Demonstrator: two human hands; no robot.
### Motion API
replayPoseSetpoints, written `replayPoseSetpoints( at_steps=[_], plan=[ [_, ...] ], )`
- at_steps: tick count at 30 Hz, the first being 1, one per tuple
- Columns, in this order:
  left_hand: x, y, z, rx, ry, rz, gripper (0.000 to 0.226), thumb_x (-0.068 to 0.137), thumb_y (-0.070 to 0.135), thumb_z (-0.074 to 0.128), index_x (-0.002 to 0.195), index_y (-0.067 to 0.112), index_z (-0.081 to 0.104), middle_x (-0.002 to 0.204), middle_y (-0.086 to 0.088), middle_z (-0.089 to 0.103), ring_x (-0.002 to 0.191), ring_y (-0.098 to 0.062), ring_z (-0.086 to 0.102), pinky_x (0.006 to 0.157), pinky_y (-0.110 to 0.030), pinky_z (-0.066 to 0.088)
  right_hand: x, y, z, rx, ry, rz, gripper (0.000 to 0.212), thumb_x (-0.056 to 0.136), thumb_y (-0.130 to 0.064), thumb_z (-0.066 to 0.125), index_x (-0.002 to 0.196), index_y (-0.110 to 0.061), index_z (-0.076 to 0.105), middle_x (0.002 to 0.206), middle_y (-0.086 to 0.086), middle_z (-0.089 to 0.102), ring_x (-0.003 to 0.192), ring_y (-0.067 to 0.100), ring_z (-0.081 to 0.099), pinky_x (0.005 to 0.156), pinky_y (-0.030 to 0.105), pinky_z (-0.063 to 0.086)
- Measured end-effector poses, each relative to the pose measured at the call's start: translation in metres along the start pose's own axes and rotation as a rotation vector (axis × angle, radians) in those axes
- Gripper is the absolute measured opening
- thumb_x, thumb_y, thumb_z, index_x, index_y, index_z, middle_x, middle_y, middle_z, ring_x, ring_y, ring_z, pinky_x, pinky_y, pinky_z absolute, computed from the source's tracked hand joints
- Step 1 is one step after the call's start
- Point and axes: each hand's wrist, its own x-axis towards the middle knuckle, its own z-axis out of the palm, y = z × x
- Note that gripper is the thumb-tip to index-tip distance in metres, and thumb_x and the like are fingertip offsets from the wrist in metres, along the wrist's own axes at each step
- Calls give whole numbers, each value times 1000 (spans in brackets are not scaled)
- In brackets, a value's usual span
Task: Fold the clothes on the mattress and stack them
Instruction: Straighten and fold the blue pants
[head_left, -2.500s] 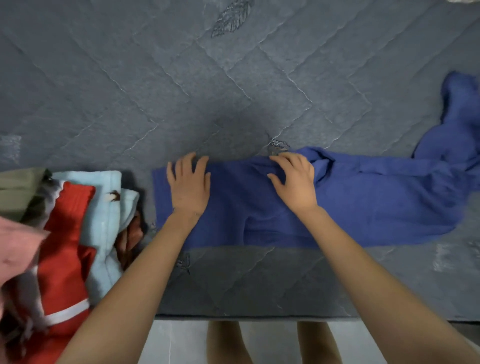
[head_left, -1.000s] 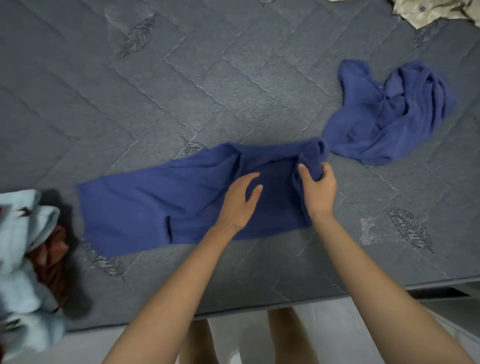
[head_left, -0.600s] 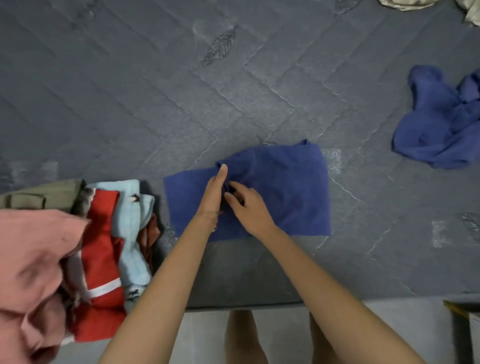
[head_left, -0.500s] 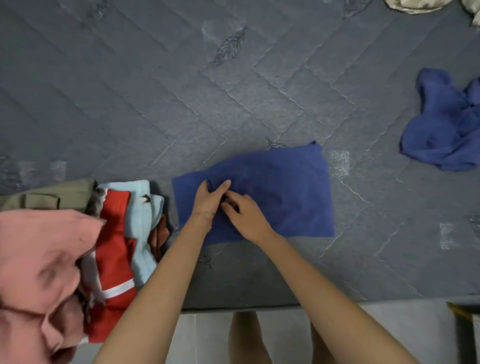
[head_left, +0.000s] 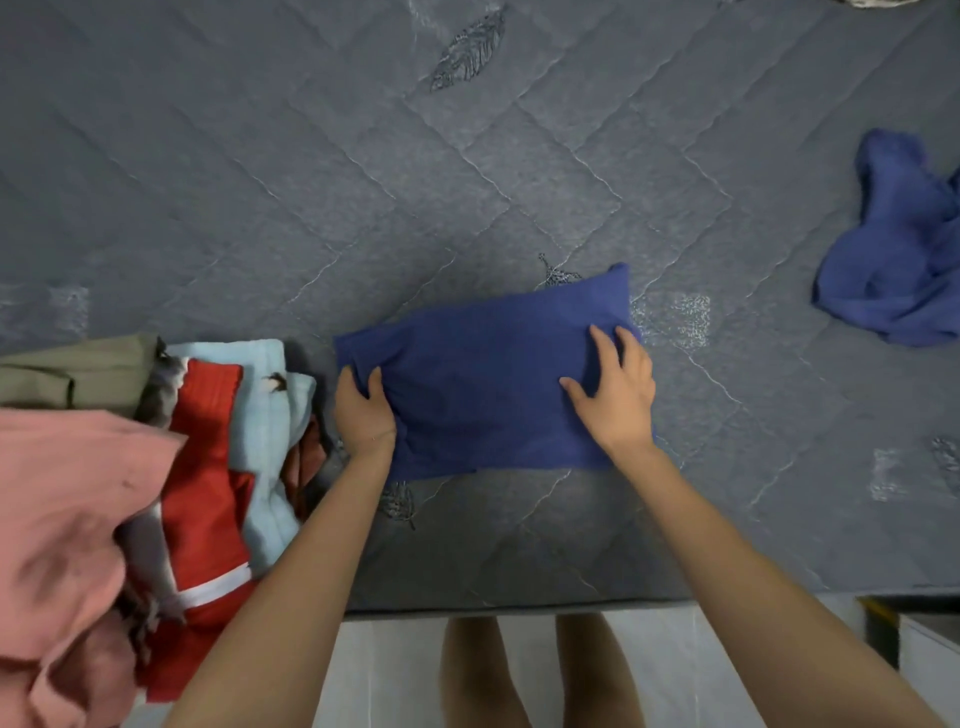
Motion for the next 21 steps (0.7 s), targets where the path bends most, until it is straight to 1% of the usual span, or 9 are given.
replayPoseSetpoints(
  at_steps=[3, 6, 7, 9, 11, 14, 16, 18, 21],
  plan=[
    [-5, 2, 0, 76, 5, 69, 40, 98, 22, 53, 133, 3, 47, 131, -18, 54, 120, -32, 51, 96, -34, 39, 7, 13, -3, 90, 23, 98, 87, 86, -45, 70, 155, -23, 21, 162, 9, 11, 149, 27, 11, 118, 45, 14],
    [-18, 4, 6, 406, 62, 361, 66, 93, 24, 60, 149, 10, 30, 151, -19, 30, 138, -33, 31, 111, -42, 28, 17, 18, -3, 337, 25, 262, 89, 86, -49, 68, 154, -16, 21, 158, 9, 25, 145, 28, 21, 117, 44, 21],
    [-23, 5, 11, 499, 39, 469, 68, 93, 26, 61, 151, 12, 29, 154, -19, 26, 142, -35, 26, 115, -46, 23, 20, 20, -4, 387, 28, 299, 82, 87, -48, 67, 151, -12, 29, 152, 11, 36, 141, 30, 30, 114, 42, 27],
    [-33, 7, 24, 623, -96, 626, 64, 95, 29, 59, 151, 18, 30, 158, -18, 19, 147, -36, 16, 119, -49, 10, 27, 23, -3, 472, 11, 350, 61, 90, -44, 66, 134, -8, 45, 132, 8, 55, 126, 30, 49, 99, 35, 39],
    [-42, 7, 39, 717, -233, 723, 61, 97, 32, 54, 152, 24, 28, 160, -16, 12, 149, -34, 8, 119, -50, 1, 30, 24, -4, 541, -31, 399, 49, 92, -40, 65, 125, -8, 48, 118, 5, 60, 111, 26, 58, 86, 29, 39],
    [-54, 4, 61, 890, -365, 779, 63, 100, 42, 44, 154, 31, 12, 162, -10, -2, 150, -29, -4, 118, -50, -7, 35, 26, -4, 561, -44, 379, 30, 93, -33, 64, 108, -9, 55, 104, 5, 63, 97, 22, 59, 81, 29, 41],
    [-59, 1, 74, 993, -410, 752, 67, 100, 48, 39, 153, 34, -1, 162, -7, -11, 149, -28, -10, 117, -52, -9, 35, 27, -6, 608, -54, 349, 22, 94, -27, 64, 98, -5, 59, 95, 8, 65, 91, 22, 60, 81, 34, 47],
    [-63, -1, 83, 1055, -426, 717, 72, 99, 53, 36, 151, 35, -12, 161, -6, -17, 149, -27, -14, 116, -53, -9, 35, 29, -12, 673, -42, 320, 16, 94, -19, 63, 88, -5, 60, 85, 7, 63, 79, 16, 56, 77, 32, 48],
    [-70, 3, 96, 1081, -455, 706, 78, 98, 56, 35, 146, 36, -22, 160, -6, -22, 148, -27, -16, 116, -56, -8, 35, 39, -28, 703, 35, 275, 29, 94, -13, 61, 69, -10, 46, 67, 0, 46, 65, 10, 38, 63, 26, 38]
  ],
)
